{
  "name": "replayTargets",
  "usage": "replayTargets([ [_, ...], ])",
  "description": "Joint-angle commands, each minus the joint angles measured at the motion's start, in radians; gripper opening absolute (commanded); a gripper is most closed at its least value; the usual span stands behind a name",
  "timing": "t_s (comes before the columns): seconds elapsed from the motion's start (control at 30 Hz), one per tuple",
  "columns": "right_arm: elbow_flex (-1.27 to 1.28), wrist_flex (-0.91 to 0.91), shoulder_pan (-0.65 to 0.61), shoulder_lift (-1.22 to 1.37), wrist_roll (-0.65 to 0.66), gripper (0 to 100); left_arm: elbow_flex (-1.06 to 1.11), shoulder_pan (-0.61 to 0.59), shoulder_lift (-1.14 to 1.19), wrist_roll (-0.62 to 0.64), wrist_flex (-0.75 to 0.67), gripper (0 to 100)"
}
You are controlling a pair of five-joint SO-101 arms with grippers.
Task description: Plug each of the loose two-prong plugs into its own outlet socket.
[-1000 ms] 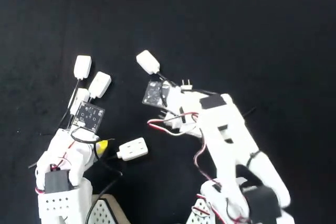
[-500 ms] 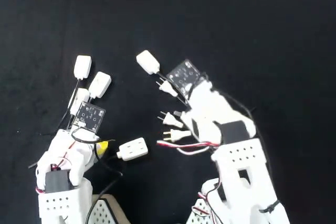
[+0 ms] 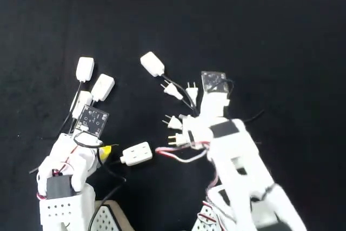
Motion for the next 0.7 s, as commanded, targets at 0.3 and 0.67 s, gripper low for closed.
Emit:
replayTargets([
  [0.3,-0.170,-0.077,0.083,0.282,-0.180,26.5,-0.008,0.027,-0.002,-0.011,0.006,32],
  [0.67,-0.150,-0.094,0.089,0.282,-0.178,6.8,-0.008,0.027,-0.002,-0.011,0.008,32],
])
